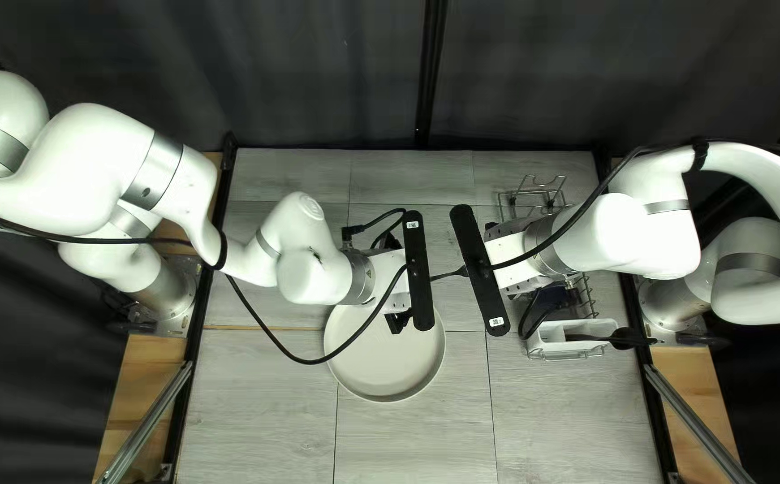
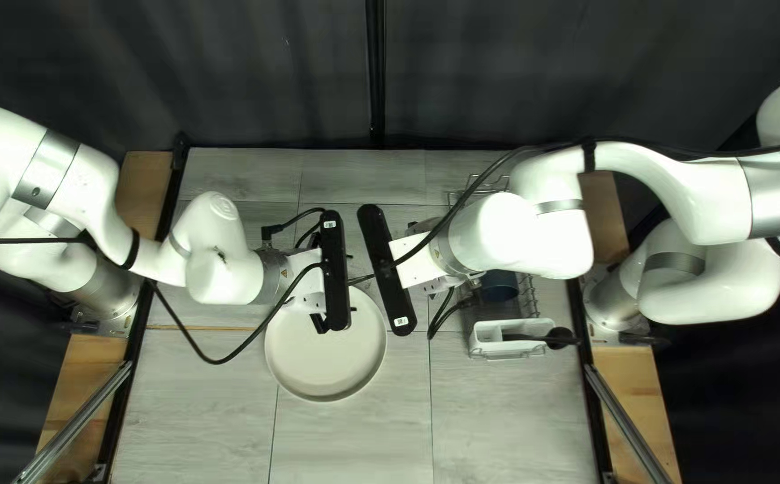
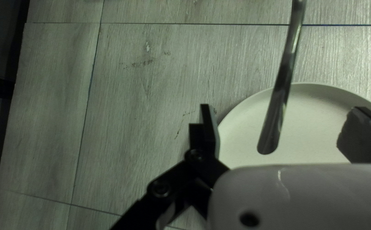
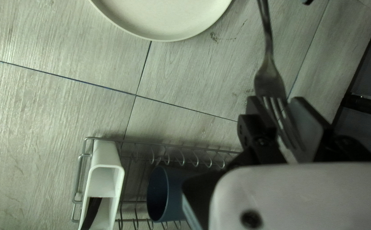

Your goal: Pick up and place plate onto table. Place down one fork to the left of the plate. Place spoon and knife to the right of the plate. Place cup above the knife and spoon

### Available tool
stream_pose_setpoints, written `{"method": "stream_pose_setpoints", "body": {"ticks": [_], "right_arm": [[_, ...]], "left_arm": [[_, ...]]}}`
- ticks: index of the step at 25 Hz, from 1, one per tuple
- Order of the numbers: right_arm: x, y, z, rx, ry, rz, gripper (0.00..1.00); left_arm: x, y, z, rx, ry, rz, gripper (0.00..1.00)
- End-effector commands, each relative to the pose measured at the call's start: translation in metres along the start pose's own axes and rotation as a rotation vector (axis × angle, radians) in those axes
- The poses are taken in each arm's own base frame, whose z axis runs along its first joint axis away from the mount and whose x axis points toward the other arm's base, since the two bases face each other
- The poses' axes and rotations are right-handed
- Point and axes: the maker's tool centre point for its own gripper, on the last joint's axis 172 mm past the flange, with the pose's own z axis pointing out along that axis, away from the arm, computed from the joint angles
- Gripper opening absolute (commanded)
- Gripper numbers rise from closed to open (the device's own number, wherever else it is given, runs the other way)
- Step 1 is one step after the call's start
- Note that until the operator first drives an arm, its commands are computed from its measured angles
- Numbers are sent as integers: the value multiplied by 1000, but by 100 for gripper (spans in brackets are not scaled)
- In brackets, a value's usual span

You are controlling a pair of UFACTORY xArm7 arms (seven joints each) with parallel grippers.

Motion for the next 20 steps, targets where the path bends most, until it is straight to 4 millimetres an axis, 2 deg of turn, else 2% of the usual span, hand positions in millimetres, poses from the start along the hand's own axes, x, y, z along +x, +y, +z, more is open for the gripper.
{"method": "stream_pose_setpoints", "body": {"ticks": [1, 8, 9, 10, 11, 12, 20], "right_arm": [[0, 0, 0, 0, 0, 0, 0], [0, 0, 0, 0, 0, 0, 0], [0, 0, 0, 0, 0, 0, 0], [0, 0, 0, 0, 0, 0, 0], [0, 0, 0, 0, 0, 0, 0], [0, 0, 0, 0, 0, 0, 0], [0, 0, 0, 0, 0, 0, 0]], "left_arm": [[0, 0, 0, -1, 1, 0, 100], [0, 0, 0, -1, 1, 0, 100], [0, 0, 0, -1, 1, 0, 97], [0, 0, 0, -1, 1, 0, 61], [0, 0, 0, -1, 1, 0, 3], [0, 0, 0, -1, 1, 0, 0], [0, 0, 0, -1, 1, 0, 0]]}}
